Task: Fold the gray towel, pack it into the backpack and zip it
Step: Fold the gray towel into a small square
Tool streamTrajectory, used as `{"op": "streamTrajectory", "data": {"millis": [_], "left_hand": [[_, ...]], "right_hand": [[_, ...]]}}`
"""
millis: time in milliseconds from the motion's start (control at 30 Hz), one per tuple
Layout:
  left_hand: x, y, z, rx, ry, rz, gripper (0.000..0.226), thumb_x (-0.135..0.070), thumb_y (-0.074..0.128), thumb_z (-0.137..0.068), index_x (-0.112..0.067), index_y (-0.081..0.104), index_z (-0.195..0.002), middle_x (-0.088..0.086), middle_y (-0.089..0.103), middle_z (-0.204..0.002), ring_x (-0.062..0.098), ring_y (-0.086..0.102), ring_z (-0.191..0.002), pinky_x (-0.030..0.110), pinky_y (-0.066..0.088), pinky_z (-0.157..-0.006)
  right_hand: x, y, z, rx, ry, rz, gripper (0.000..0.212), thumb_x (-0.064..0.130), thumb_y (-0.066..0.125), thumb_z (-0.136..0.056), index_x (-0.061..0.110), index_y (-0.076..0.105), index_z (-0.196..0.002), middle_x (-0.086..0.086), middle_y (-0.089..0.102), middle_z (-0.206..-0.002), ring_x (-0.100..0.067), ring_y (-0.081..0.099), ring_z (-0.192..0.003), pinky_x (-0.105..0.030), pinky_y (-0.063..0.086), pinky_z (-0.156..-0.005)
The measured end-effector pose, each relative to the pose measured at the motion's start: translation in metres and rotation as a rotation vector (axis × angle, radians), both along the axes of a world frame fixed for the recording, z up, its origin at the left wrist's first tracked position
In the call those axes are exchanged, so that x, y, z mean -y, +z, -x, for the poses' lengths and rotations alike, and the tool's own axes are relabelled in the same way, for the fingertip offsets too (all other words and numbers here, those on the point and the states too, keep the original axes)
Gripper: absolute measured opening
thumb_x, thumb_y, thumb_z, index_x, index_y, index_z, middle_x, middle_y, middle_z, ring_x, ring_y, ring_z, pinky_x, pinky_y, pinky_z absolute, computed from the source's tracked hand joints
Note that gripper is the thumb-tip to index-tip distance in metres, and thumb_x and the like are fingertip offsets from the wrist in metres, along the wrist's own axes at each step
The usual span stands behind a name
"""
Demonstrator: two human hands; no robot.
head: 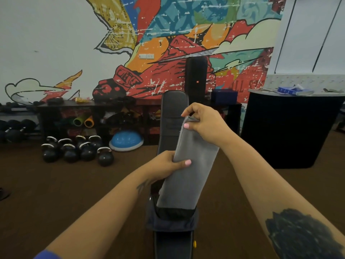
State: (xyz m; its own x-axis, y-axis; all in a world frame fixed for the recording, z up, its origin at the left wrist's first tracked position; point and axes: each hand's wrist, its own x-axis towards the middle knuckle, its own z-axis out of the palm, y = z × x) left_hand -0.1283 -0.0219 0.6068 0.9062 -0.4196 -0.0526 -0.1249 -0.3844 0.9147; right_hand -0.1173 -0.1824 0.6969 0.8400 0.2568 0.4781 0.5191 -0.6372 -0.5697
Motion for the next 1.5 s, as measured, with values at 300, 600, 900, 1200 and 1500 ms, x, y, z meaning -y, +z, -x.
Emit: {"op": "streamTrajectory", "data": {"millis": [300, 600, 900, 1200, 1500], "left_hand": [[0.002, 0.006, 0.001, -0.201, -0.029, 0.222, 0.039, -0.041, 0.06, -0.079, -0.015, 0.065, -0.107, 0.003, 0.071, -0.107, 0.02, 0.066, -0.104, 0.036, 0.049, -0.095], [-0.01, 0.006, -0.021, -0.177, 0.287, 0.478, 0.045, -0.034, 0.056, -0.087, -0.009, 0.056, -0.124, 0.009, 0.065, -0.121, 0.023, 0.061, -0.11, 0.04, 0.048, -0.093], [-0.012, 0.007, -0.025, -0.208, 0.29, 0.48, 0.048, -0.035, 0.057, -0.085, -0.008, 0.055, -0.125, 0.01, 0.063, -0.123, 0.026, 0.059, -0.113, 0.045, 0.045, -0.1], [-0.016, 0.011, -0.034, -0.255, 0.426, 0.253, 0.049, -0.036, 0.061, -0.086, -0.005, 0.054, -0.124, 0.012, 0.066, -0.114, 0.026, 0.065, -0.099, 0.04, 0.056, -0.081], [-0.016, 0.026, -0.038, -0.095, 0.434, 0.192, 0.044, -0.025, 0.076, -0.074, -0.016, 0.056, -0.111, 0.013, 0.059, -0.121, 0.029, 0.061, -0.108, 0.044, 0.055, -0.085]], "right_hand": [[0.018, -0.036, -0.012, -0.115, -0.219, -0.093, 0.046, 0.038, 0.071, -0.08, 0.027, 0.052, -0.12, 0.006, 0.059, -0.117, -0.017, 0.054, -0.113, -0.044, 0.041, -0.101], [0.027, -0.084, 0.001, -0.775, -0.306, -0.431, 0.073, 0.067, 0.033, -0.088, 0.007, 0.056, -0.123, -0.014, 0.056, -0.128, -0.031, 0.052, -0.115, -0.043, 0.04, -0.095], [0.02, -0.086, 0.009, -0.994, 0.061, -0.728, 0.036, 0.052, 0.051, -0.089, 0.02, 0.063, -0.1, -0.006, 0.066, -0.11, -0.025, 0.059, -0.102, -0.037, 0.044, -0.074], [0.015, -0.079, -0.002, -0.638, -0.181, -0.842, 0.056, 0.015, 0.066, -0.087, 0.019, 0.043, -0.137, -0.004, 0.049, -0.129, -0.016, 0.048, -0.097, -0.03, 0.042, -0.08], [0.015, -0.067, -0.005, -0.521, -0.172, -0.781, 0.028, 0.01, 0.061, -0.089, 0.02, 0.063, -0.116, 0.002, 0.056, -0.112, -0.008, 0.052, -0.084, -0.018, 0.04, -0.057]]}}
